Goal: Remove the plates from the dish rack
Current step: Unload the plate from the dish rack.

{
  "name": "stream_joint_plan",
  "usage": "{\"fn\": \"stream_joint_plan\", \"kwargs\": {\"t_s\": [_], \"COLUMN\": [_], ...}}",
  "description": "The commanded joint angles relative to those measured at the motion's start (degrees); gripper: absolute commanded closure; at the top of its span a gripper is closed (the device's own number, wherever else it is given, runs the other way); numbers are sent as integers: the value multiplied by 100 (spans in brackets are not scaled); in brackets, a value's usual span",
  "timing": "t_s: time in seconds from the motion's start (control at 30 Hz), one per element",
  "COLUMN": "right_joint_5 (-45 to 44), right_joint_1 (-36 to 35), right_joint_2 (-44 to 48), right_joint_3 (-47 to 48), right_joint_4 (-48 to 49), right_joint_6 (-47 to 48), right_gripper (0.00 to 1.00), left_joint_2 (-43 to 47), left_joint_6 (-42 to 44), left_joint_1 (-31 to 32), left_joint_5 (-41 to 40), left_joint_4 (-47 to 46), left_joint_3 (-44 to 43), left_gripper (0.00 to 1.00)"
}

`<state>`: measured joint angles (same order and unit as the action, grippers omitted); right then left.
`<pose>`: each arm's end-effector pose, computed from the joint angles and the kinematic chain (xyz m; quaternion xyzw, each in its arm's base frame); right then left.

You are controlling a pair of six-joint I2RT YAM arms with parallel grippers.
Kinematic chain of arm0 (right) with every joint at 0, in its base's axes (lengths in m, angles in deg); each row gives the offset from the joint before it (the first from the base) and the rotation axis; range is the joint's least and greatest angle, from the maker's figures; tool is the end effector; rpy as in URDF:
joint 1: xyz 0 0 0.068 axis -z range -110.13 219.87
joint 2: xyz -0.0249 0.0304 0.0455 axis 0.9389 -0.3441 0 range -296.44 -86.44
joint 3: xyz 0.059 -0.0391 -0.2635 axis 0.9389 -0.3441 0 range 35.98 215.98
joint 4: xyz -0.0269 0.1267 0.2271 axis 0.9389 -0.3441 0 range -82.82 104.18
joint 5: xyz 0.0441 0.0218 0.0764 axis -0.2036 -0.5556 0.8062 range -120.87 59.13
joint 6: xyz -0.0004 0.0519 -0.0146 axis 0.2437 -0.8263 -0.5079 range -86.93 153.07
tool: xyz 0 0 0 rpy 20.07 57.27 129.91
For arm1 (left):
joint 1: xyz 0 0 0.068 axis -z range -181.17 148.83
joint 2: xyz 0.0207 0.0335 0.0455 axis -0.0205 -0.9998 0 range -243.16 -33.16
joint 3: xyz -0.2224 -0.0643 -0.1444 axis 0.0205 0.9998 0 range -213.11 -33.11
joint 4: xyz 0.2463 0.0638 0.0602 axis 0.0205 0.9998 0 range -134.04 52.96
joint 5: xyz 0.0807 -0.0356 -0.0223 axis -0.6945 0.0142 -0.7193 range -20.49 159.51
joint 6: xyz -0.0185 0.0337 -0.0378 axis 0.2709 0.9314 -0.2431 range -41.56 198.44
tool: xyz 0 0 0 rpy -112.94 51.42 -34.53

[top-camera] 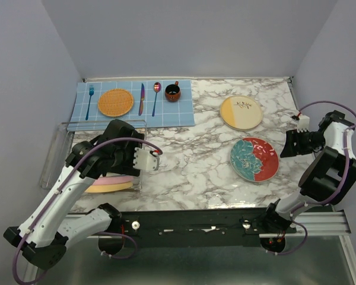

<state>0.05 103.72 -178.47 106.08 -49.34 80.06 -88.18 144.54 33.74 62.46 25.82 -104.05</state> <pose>0.2487 -0.1449 0.2374 -0.1207 0.9555 0.1780 0.2018 0.1272 -0.0835 0.3663 0.7204 0.6183 0.1394 0.2817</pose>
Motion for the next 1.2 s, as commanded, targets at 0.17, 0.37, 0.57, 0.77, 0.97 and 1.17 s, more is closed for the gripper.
{"fn": "stream_joint_plan", "kwargs": {"t_s": [0.17,0.37,0.57,0.77,0.97,1.17], "right_joint_5": [160,231,222,231,231,248], "right_joint_1": [-1,-1,8,-1,-1,-1], "right_joint_2": [-26,36,176,168,106,53], "right_joint_3": [-146,-190,-339,-445,-507,-498], "right_joint_4": [95,25,-19,16,77,95], "right_joint_6": [-13,-22,74,101,83,74], "right_gripper": [34,34,34,34,34,34], "left_joint_2": [457,677,783,748,695,686], "left_joint_6": [-467,-406,-283,-274,-326,-274], "left_joint_1": [147,147,147,147,147,147], "left_joint_5": [319,239,37,37,142,72], "left_joint_4": [880,730,414,361,572,485], "left_joint_3": [422,844,1179,1073,731,756], "left_gripper": [3,2,2,2,3,3]}}
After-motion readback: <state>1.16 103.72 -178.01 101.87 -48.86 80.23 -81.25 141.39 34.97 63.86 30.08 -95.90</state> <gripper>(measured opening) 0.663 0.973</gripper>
